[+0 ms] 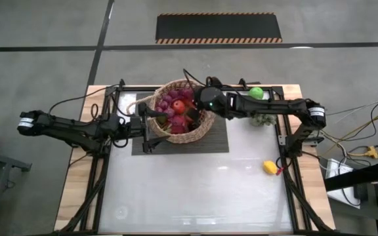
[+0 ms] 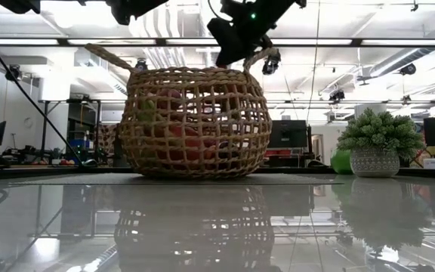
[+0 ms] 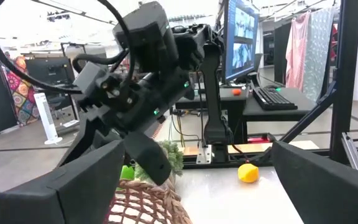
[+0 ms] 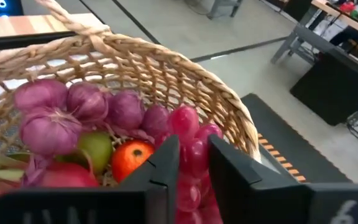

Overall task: Build produce basket
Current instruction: Put the grapes into the basket, then put the lemon into the basket

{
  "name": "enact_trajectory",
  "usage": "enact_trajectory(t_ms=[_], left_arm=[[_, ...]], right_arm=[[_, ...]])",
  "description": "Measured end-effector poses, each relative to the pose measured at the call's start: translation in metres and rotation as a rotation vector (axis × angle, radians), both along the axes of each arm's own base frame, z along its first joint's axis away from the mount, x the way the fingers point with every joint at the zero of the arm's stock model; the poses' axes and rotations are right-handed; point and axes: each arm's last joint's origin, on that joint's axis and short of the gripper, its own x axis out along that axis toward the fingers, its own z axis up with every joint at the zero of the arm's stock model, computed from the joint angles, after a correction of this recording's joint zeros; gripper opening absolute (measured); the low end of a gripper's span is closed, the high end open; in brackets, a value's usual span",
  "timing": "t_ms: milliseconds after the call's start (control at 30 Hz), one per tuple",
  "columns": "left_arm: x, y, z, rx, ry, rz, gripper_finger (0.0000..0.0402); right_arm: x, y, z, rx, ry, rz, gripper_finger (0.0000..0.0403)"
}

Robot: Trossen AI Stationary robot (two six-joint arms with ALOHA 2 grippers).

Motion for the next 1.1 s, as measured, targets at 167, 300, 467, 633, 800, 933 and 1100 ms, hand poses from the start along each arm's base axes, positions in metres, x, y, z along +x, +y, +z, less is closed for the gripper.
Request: enact_trajectory(t_ms=[167, 300, 467, 633, 800, 933, 1100], left_arm=[[0.0, 0.0, 0.0, 0.0, 0.0, 0.0, 0.0388], [0.0, 0.0, 0.0, 0.0, 0.0, 0.0, 0.0388], [0.0, 0.0, 0.0, 0.001, 0.0, 0.0, 0.0388], [0.0, 0.0, -0.002, 0.001, 0.005, 0.0, 0.0388], [0.0, 0.0, -0.003, 0.001, 0.009, 0.0, 0.0388], [0.0, 0.0, -0.003, 0.001, 0.009, 0.0, 0.0388], [0.0, 0.0, -0.003, 0.001, 0.009, 0.0, 0.0388]], right_arm=[[-0.001, 0.0, 0.002, -0.007, -0.006, -0.011, 0.0122], [-0.005, 0.0, 0.008, -0.014, -0.016, -0.014, 0.016], [-0.008, 0.003, 0.018, -0.01, -0.009, -0.003, 0.0189], [-0.01, 0.018, 0.047, -0.027, 0.013, 0.048, 0.0195], [-0.022, 0.04, 0.086, 0.0, 0.064, 0.095, 0.0191], [-0.037, 0.06, 0.108, 0.057, 0.095, 0.114, 0.0189], [-0.058, 0.075, 0.106, 0.21, 0.182, 0.029, 0.0185]])
